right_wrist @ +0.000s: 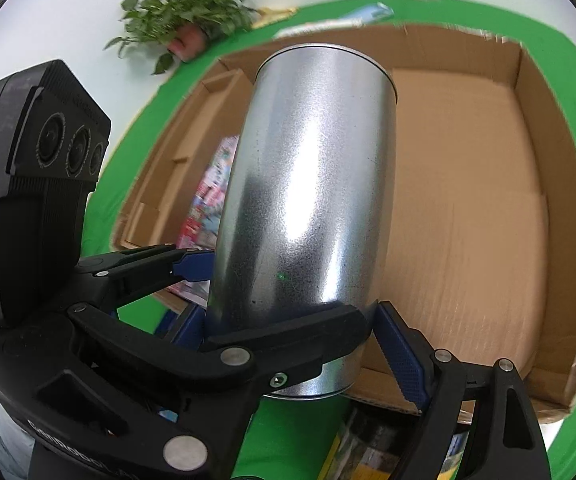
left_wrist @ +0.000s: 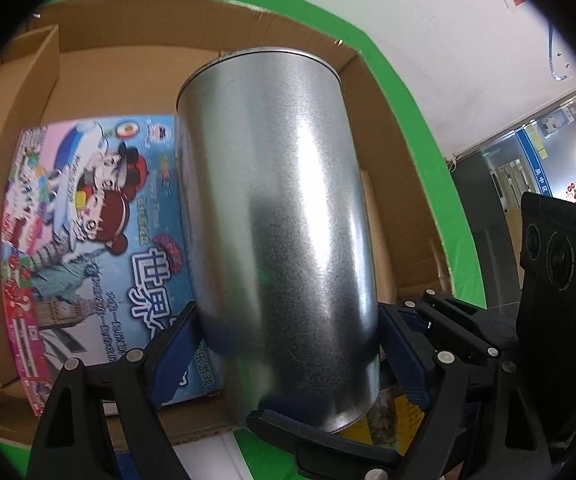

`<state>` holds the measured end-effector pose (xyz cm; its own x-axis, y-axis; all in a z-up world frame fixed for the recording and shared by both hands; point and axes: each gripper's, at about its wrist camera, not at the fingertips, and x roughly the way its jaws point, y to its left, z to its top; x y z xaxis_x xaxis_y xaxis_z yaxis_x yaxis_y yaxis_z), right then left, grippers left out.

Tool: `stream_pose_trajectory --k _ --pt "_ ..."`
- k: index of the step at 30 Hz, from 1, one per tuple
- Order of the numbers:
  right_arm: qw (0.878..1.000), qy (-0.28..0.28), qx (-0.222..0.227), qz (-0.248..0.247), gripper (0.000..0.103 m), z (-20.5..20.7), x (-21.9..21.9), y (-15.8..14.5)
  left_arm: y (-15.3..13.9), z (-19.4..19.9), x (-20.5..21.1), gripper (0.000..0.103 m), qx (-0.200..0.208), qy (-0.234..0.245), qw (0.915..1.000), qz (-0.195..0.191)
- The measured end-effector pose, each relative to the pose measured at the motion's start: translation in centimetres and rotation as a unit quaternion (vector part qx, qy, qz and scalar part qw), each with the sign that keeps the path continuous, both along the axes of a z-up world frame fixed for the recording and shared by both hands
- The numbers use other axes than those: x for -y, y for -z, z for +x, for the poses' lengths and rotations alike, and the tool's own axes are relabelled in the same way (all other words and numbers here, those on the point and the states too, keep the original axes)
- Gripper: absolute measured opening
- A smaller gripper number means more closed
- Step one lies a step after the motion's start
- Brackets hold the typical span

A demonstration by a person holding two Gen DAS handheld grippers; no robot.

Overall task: Organize rigid objects
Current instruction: 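Carry the can into the box beside the game box and release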

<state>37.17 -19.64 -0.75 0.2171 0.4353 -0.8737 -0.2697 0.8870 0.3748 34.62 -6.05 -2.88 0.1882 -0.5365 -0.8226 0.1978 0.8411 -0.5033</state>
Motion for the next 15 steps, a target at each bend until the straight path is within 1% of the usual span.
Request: stream_pose_trajectory --k 2,3,5,8,11,12,14,15 --pt "1.000 0.001 -0.010 0.001 0.083 0.3 0.1 1.0 0.4 -0.1 0.4 0.086 -0.006 0.005 0.9999 0.007" --pt "1.000 0.003 -0.012 0.004 0.083 0.3 0.1 1.4 0.3 -0.2 0.8 0.087 -0.001 0.016 0.9997 0.018" --pt "1.000 0.008 -0.012 0.009 0.083 0.7 -0.1 1.7 0.2 0.0 1.1 0.087 -0.005 0.018 0.9995 0.024" --pt "1.000 0.013 -0.015 0.011 0.083 0.7 -0.2 2.4 0.1 1.0 1.4 0.087 -0.013 0.014 0.9996 0.021" --pt "0.999 0.023 -0.026 0.015 0.082 0.3 0.3 2.7 -0.1 2.0 0.9 0.087 -0.014 -0.005 0.9998 0.014" --pt "0.999 0.027 -0.031 0.014 0.082 0.4 0.3 3.0 -0.2 2.1 0.8 0.087 -0.008 -0.014 0.9998 0.015" --pt "0.999 0.029 -0.031 -0.009 0.082 0.4 -0.2 3.4 -1.5 1.9 0.8 0.087 0.042 -0.033 0.9971 0.055" --pt "0.999 0.032 -0.029 -0.008 0.082 0.4 -0.3 3.5 -2.0 1.8 0.7 0.088 0.057 -0.040 0.9956 0.062"
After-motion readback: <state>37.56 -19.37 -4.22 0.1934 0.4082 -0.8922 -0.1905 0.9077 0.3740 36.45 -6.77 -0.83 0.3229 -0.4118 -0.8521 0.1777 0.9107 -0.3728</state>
